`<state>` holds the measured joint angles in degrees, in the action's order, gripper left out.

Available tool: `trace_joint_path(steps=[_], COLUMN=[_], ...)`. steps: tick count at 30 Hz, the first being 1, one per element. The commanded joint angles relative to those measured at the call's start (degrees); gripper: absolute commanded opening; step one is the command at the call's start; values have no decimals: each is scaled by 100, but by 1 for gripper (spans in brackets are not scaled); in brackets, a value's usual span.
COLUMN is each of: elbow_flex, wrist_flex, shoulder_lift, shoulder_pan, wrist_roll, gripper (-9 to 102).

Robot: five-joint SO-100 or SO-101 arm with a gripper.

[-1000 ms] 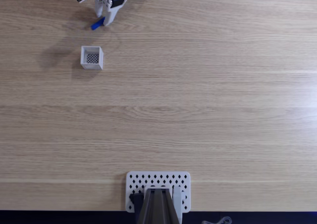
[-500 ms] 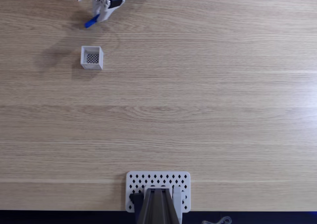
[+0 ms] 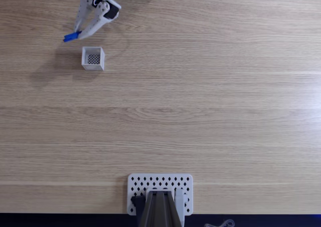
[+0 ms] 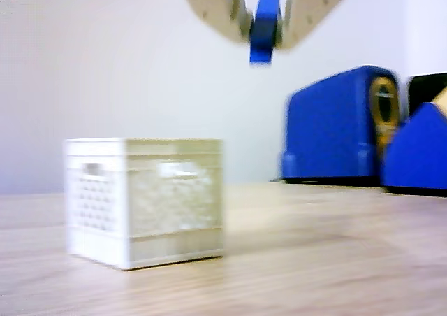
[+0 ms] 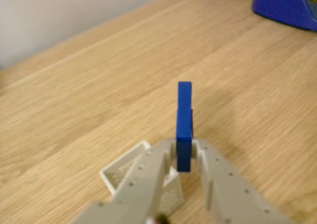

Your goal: Grasp a peg and put it in the crate.

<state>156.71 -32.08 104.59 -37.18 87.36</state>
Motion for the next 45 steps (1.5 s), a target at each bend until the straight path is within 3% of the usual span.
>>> trace_joint_path(steps=[1, 27, 36, 40, 43, 45], elbow_flex=[-149, -1072, -1081, -1125, -1072, -1055], wrist_flex=[-712, -853, -949, -949, -940, -853], shoulder_lift=[-343, -1758, -1723, -1714, -1679, -1494], shoulder_pan=[281, 527, 492, 475, 475, 475], wrist_roll=[-35, -44, -756, -861, -870, -888], gripper=[-1, 0, 16, 11, 0, -2])
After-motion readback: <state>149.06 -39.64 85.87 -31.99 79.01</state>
